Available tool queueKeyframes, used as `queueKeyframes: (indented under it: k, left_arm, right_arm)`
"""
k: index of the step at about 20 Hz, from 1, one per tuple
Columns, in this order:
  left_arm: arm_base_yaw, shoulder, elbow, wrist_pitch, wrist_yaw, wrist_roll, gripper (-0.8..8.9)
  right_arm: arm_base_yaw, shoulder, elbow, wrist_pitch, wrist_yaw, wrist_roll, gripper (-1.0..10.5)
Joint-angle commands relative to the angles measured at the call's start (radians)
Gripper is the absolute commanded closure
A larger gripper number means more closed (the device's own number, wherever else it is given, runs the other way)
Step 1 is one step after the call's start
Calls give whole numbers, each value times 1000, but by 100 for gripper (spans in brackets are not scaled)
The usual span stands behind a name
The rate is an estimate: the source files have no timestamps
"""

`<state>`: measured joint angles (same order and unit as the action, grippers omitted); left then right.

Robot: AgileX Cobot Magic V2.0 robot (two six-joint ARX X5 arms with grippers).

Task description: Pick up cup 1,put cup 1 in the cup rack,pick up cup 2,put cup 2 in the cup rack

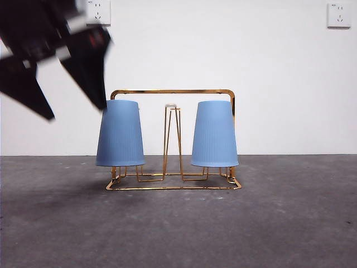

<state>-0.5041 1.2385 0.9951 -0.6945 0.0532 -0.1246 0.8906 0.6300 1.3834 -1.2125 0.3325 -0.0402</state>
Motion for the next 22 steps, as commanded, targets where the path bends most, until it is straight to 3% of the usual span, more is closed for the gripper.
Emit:
queueKeyframes:
  k: [1,5,6,8,9,10,14,22]
  left_arm:
    - [1,-133,6,-50,76,-12,250]
    - [1,-351,13,-145,170,-40,274]
    - [1,-392,17,-164,177,-49,358]
    - [1,-471,28,-193,195,-56,703]
    - [1,-501,34,-202,205,-56,841]
    - [1,-524,38,-206,219,-55,821]
    - [1,-577,43,-220,246,-55,821]
    - [1,-577,43,-241,242,-55,817]
  right_arm:
    - [-1,17,-8,-35,-3,16,823]
    - [0,59,-8,-111,-3,43,823]
    - [0,69,-8,-124,-3,46,823]
    - [0,95,-8,-145,-21,55,827]
    - [0,109,-8,-153,-50,67,885]
    - [0,123,-8,-156,-91,66,970]
    - [0,178,-8,-157,-221,67,962]
    - [-1,258,-8,-163,-220,82,941]
